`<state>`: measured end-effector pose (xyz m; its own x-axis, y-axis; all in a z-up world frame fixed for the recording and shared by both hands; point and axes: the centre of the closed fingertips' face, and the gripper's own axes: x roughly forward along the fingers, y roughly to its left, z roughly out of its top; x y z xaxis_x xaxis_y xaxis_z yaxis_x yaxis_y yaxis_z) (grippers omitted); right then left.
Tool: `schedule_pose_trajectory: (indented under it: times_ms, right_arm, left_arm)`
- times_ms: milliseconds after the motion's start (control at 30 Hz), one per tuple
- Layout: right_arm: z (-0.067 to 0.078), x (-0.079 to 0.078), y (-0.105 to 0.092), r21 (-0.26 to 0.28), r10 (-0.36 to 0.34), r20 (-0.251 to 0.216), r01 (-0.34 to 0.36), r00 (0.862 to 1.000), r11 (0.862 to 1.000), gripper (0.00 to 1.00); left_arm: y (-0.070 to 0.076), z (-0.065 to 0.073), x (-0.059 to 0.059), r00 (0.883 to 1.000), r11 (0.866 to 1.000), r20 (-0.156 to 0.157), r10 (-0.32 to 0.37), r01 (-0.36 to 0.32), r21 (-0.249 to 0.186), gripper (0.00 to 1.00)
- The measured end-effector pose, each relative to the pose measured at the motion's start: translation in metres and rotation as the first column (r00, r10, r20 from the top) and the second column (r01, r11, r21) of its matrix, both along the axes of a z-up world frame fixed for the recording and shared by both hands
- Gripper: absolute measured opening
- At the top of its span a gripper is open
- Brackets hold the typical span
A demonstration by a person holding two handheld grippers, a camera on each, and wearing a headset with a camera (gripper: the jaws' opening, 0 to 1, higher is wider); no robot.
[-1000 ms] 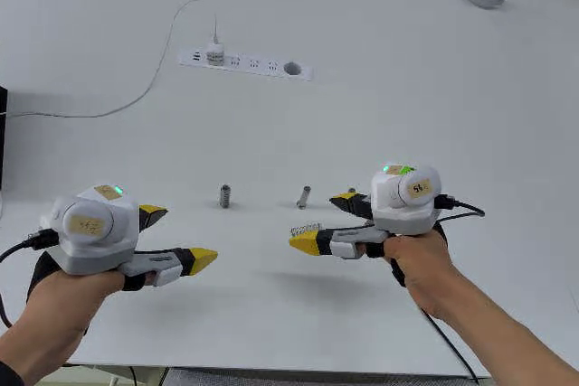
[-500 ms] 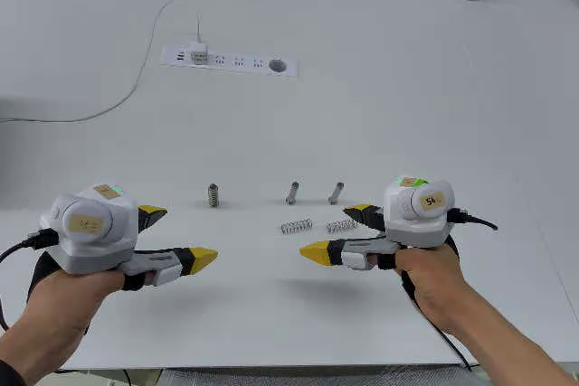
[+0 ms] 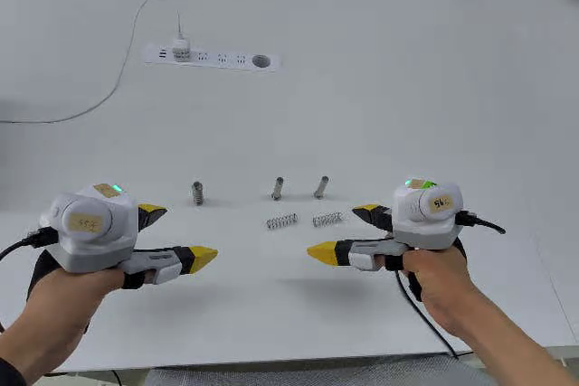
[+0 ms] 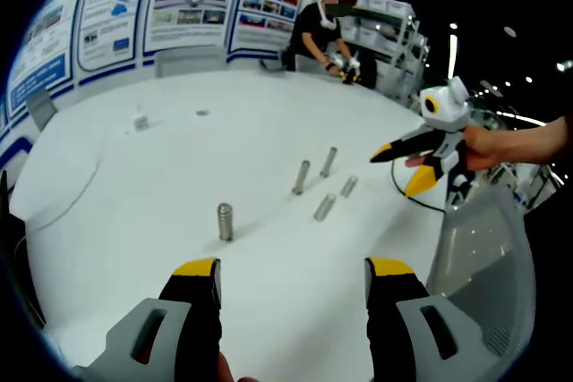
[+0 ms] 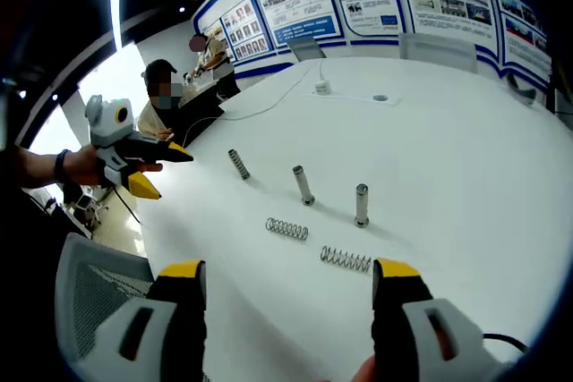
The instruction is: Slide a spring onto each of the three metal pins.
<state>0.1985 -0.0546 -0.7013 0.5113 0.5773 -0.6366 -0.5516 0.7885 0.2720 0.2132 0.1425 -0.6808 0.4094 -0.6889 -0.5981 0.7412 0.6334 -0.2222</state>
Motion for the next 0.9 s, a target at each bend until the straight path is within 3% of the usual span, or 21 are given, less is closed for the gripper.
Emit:
schedule_pose_trajectory:
  times_ms: [900]
  right_arm:
    - [0.0,-0.013,-0.014,0.007,0.005,-0.011,-0.005,1.0,1.0,0.79]
  left_arm:
    - [-0.043,-0.006,-0.003,0.997,0.996,-0.005,-0.082,0.082,0.019,0.66]
